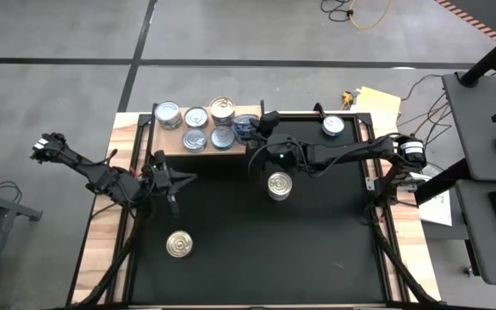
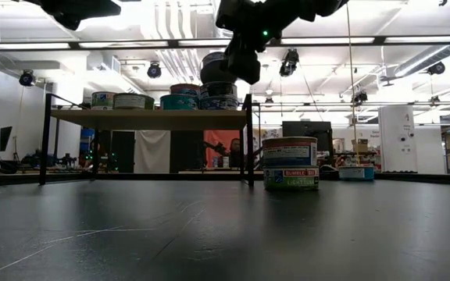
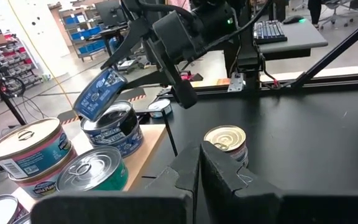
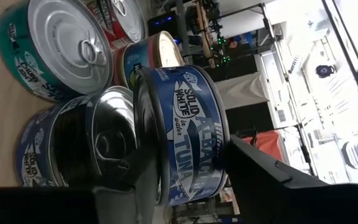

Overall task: Stack canned seafood by type on shelf
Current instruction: Stack the blue tuna can on top of the blue tuna can on the shelf

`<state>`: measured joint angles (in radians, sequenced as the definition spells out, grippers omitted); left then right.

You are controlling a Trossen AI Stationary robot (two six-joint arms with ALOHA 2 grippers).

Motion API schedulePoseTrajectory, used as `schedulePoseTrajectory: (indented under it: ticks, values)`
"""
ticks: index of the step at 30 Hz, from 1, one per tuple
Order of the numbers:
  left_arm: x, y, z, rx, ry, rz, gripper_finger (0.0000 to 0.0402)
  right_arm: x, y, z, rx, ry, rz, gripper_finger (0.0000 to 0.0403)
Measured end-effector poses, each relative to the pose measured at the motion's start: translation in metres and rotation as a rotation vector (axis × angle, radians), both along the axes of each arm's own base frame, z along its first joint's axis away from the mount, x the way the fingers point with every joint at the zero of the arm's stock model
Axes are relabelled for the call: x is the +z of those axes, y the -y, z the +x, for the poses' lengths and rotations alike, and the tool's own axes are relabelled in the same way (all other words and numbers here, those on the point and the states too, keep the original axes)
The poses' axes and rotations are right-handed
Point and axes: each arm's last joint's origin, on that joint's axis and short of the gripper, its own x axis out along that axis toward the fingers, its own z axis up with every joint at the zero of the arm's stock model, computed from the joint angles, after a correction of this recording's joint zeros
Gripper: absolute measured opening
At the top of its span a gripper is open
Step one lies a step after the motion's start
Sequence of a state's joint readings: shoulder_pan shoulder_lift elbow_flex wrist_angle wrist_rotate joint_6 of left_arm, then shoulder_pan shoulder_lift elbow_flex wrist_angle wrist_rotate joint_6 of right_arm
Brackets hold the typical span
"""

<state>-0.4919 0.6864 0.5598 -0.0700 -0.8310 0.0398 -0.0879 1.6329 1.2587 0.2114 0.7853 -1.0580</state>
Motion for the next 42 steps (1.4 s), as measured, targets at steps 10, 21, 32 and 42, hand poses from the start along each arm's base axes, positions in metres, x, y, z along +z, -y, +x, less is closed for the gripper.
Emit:
schedulePoseTrajectory:
  ticks: [10, 21, 32, 42]
  values:
    - [-0.0015, 0.0008, 0.0016, 0.0, -0.009, 0.004, 0.0, -0.0059, -0.0011, -0.0015, 0.004, -0.061, 0.024, 0.0195]
    - [-0.0028, 0.001, 0.0018, 0.001, -0.011, 0.002, 0.0, -0.0072, -0.0013, -0.0022, -0.02, -0.011, 0.101, 0.0228]
    - [-0.0057, 0.0026, 0.0049, 0.001, -0.029, 0.012, 0.0, -0.0093, -0.0022, -0.0019, 0.001, 0.051, 0.194, 0.0282]
    - [-0.0072, 0.0035, 0.0065, 0.001, -0.038, 0.017, 0.0, -0.009, 0.0036, -0.0026, -0.018, 0.081, 0.216, 0.0319]
